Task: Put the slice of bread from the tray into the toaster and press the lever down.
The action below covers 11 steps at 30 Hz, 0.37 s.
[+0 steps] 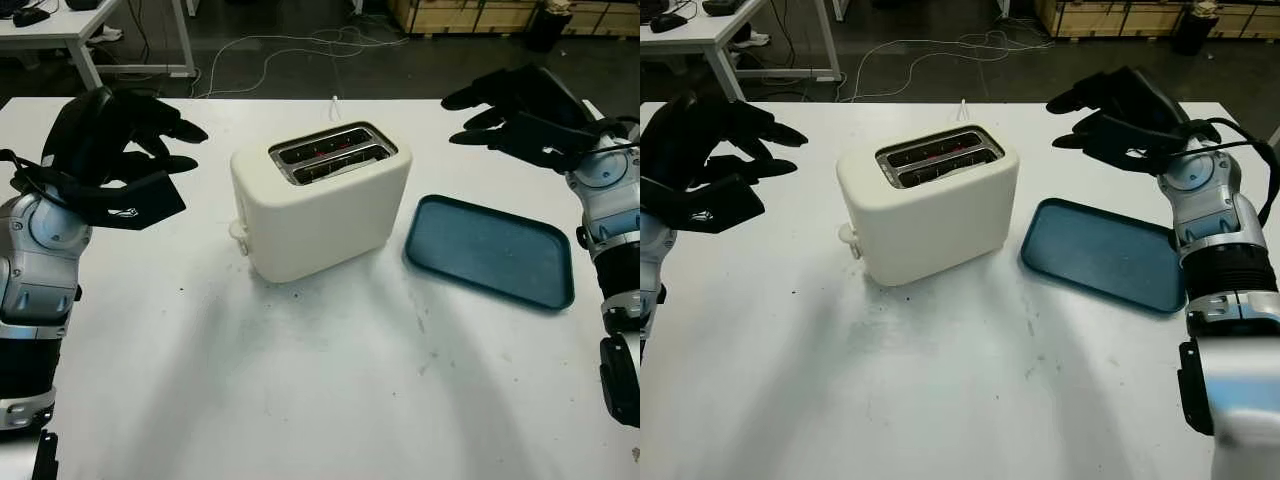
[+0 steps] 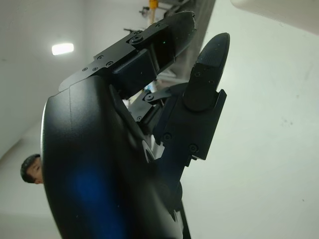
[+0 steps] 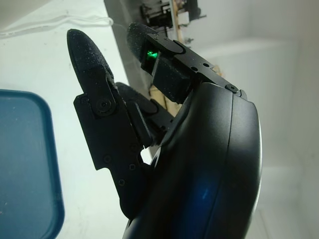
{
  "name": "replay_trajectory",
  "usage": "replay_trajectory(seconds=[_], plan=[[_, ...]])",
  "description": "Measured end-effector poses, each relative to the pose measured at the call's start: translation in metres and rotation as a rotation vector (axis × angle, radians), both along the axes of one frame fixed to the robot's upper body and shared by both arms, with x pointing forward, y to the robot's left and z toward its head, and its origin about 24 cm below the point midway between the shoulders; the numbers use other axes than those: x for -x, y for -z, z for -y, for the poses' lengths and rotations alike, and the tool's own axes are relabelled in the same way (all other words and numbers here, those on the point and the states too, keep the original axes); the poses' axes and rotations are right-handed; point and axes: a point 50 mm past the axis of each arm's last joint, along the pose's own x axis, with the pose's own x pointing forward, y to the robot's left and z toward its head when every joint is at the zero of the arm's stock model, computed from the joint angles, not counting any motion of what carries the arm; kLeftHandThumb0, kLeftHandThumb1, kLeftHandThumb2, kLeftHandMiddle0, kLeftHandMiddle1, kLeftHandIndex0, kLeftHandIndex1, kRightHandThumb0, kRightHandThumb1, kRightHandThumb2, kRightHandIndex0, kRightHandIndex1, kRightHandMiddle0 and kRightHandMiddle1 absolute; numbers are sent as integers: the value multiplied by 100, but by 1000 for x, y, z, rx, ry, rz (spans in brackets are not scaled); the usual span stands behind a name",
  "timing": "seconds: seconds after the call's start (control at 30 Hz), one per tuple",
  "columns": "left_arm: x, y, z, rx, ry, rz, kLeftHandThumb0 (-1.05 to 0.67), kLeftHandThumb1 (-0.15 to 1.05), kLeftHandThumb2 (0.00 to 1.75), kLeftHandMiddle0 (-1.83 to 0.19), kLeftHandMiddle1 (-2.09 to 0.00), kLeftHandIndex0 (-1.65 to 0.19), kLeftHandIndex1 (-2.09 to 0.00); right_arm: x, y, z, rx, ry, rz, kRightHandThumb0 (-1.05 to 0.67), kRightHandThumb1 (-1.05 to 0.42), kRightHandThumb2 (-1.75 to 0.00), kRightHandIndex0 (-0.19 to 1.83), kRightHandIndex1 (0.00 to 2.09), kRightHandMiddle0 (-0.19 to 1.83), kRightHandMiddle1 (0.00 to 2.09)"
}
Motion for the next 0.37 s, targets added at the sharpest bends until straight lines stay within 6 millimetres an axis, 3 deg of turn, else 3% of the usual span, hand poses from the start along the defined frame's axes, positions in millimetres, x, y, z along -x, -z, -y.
replay_trajectory(seconds=[0.37], plan=[[0, 3, 2, 8, 3, -5, -33, 77, 0, -92, -87, -119, -4, 0, 0, -3, 14, -13, 2, -61, -79, 0, 104, 21, 101, 0]])
